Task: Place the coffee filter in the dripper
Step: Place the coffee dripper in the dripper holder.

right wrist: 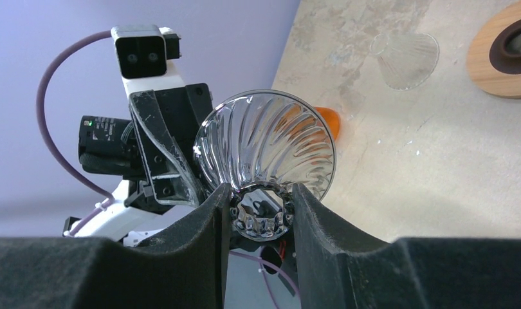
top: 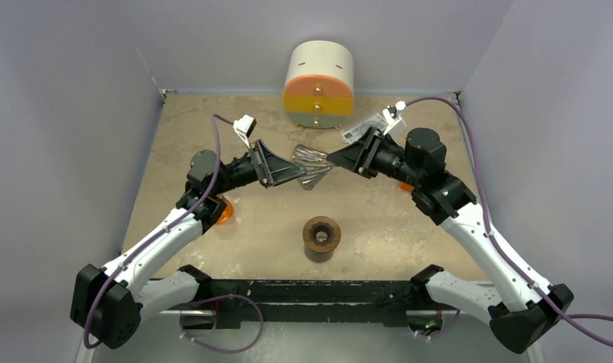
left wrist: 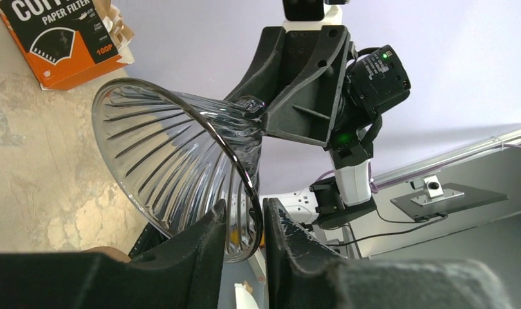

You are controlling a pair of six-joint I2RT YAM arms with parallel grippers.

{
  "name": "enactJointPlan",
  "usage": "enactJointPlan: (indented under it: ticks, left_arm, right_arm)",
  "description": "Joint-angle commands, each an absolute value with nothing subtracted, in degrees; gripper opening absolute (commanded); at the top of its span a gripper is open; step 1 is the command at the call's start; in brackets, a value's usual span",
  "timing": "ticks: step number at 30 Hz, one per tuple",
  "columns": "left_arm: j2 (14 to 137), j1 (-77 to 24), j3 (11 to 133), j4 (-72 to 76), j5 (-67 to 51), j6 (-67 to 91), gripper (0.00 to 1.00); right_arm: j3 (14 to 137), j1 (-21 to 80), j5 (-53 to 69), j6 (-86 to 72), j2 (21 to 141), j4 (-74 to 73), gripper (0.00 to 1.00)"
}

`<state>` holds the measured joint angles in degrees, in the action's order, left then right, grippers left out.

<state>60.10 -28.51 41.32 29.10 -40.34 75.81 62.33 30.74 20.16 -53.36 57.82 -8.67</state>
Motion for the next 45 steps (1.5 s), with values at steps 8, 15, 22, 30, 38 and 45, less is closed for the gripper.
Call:
enactJointPlan:
  ticks: [8, 15, 22, 30, 38, 45]
  left_arm:
    - [58.71, -28.16, 40.39, 34.89, -41.18, 76.47, 0.06]
    - [59.15, -28.18, 41.26, 33.57, -41.4, 75.45, 0.0]
    - [58.52, -28.13, 43.12, 28.5, -41.67, 71.97, 0.0]
    - [56.77, -28.13, 45.72, 18.9, -40.67, 64.94, 0.0]
    - [57.23, -28.13, 51.94, 5.27, -41.43, 54.7, 0.0]
    - [59.74, -28.26, 67.32, -21.37, -41.44, 34.79, 0.0]
  right_arm:
    - [61.52, 31.01, 20.47, -56.38, 55.88, -3.51, 0.0]
    - [61.26, 31.02, 20.47, -56.69, 55.89, -3.65, 0.0]
    - [61.89, 31.02, 19.46, -54.92, 55.9, -6.41, 0.39]
    - [63.63, 30.99, 20.48, -51.29, 56.42, -12.33, 0.62]
    - [70.78, 30.96, 15.66, -42.19, 57.86, -23.52, 0.72]
    - [79.05, 31.0, 11.52, -33.49, 60.04, -31.52, 0.74]
